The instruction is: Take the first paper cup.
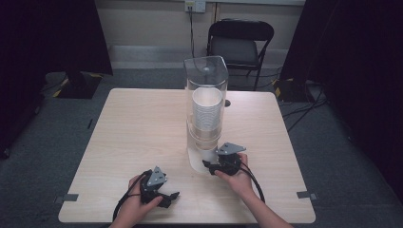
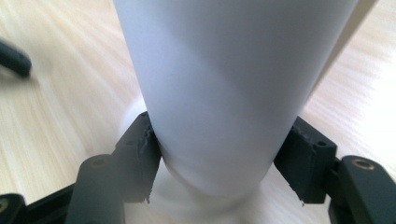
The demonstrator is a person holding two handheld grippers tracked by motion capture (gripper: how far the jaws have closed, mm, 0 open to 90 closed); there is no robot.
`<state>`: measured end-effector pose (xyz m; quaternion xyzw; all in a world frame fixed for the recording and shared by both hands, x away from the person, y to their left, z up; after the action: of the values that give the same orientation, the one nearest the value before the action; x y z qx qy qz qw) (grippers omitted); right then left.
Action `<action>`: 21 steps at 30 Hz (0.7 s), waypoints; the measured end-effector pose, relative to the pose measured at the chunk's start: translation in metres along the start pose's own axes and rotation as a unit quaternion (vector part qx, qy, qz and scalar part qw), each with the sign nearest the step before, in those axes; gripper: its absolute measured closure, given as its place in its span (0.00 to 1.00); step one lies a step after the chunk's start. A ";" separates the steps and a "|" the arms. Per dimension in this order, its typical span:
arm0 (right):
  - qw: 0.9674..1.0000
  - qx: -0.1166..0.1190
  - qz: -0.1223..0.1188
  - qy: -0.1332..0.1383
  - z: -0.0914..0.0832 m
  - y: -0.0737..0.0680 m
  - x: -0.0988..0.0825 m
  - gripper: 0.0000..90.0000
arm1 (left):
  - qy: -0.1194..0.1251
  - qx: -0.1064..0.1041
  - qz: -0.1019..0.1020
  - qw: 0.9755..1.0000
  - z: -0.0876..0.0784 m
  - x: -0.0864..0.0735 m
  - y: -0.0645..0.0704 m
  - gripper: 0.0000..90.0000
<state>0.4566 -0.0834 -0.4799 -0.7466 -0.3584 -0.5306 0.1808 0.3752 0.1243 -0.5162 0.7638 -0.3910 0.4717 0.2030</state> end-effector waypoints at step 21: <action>0.999 0.023 -0.031 0.004 -0.031 -0.009 -0.017 0.39 | 0.003 -0.007 -0.020 1.000 -0.002 0.003 0.001 0.19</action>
<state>0.4264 -0.1038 -0.4850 -0.7282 -0.3930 -0.5309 0.1827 0.3743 0.1240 -0.5130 0.7689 -0.3781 0.4669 0.2188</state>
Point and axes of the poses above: each handheld gripper's, and its own axes: z roughly forward along the jaws, x roughly out of its top, y roughly to its right, the point moved 7 cm from there along z, roughly forward along the jaws, and after that the axes turned 10 degrees about y, right-handed, at the moved point
